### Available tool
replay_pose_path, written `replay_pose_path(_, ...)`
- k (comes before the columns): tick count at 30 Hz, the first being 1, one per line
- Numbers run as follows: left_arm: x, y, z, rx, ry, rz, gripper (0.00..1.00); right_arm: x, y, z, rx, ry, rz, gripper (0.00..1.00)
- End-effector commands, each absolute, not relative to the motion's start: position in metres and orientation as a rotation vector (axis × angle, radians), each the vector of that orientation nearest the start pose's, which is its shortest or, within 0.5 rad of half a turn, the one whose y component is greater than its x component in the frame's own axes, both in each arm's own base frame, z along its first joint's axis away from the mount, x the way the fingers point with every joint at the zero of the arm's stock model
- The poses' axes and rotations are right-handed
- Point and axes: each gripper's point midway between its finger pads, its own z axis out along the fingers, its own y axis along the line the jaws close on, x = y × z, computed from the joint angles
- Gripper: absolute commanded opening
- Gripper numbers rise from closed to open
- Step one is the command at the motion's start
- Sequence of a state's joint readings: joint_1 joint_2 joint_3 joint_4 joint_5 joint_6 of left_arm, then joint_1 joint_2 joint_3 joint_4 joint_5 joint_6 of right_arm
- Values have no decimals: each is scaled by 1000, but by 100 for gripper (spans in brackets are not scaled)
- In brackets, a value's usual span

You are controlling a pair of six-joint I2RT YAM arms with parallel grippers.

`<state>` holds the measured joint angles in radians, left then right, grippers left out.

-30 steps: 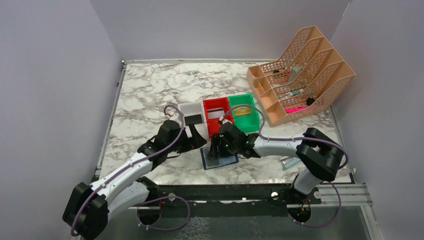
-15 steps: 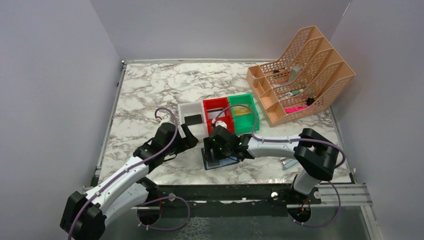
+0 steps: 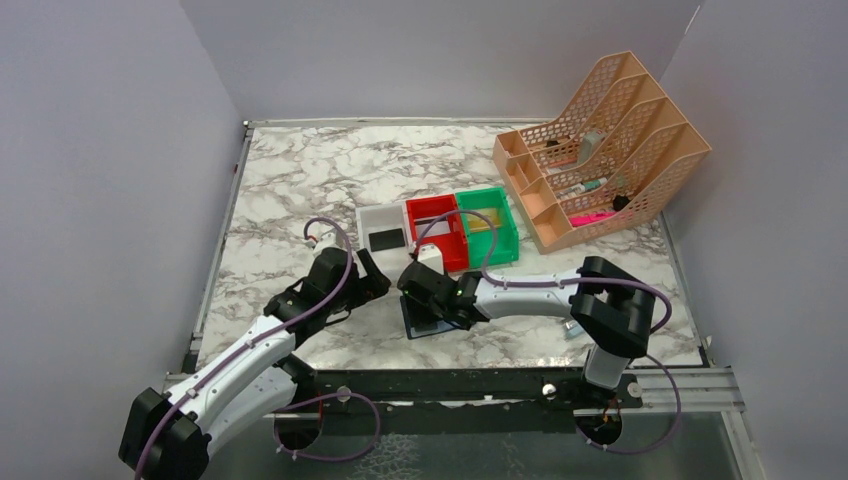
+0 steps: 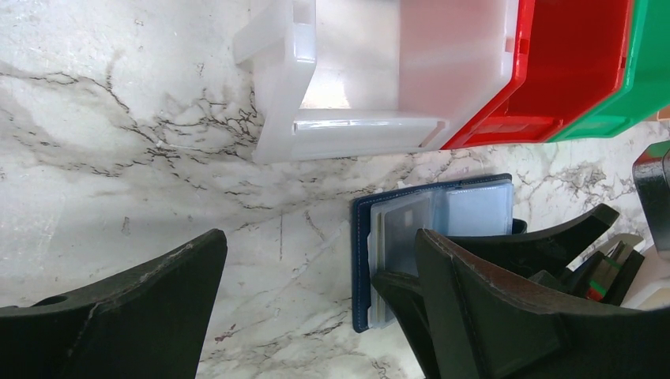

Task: Take the credit cards out of the card holder
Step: Remove the credit card from the card holder.

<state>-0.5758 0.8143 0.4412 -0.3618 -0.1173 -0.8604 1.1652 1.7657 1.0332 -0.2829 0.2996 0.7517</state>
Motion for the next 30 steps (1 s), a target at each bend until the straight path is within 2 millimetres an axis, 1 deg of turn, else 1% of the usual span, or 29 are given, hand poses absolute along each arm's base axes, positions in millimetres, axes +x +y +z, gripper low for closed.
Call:
replay_pose_path(1, 214, -153, 90, -386, 2318, -615, 92, 167, 324, -6, -438, 2621, 208, 60)
replay_pose_path(3, 214, -156, 91, -374, 2321, -631, 92, 164, 327, -5, -444, 2626, 238, 54)
replay_pose_path(4, 213, -157, 89, -369, 2328, -636, 92, 163, 328, -6, -447, 2627, 252, 53)
replay_pose_path(8, 213, -165, 91, -335, 2329, -680, 92, 158, 337, -3, -463, 2634, 352, 53)
replay_pose_path(11, 213, -178, 97, -272, 2317, -764, 92, 157, 346, 4, -433, 2634, 521, 53)
replay_pose_path(14, 212, -192, 103, -219, 2305, -858, 92, 157, 349, 11, -403, 2626, 678, 53)
replay_pose_path(17, 207, -207, 105, -163, 2312, -956, 91, 157, 352, 17, -378, 2615, 814, 53)
replay_pose_path(20, 204, -220, 107, -114, 2318, -1042, 89, 156, 349, 16, -337, 2628, 909, 53)
replay_pose_path(25, 197, -238, 105, -41, 2347, -1161, 86, 156, 337, 15, -246, 2632, 1025, 52)
replay_pose_path(30, 197, -250, 106, -42, 2328, -1236, 80, 159, 331, 13, -203, 2625, 1063, 52)
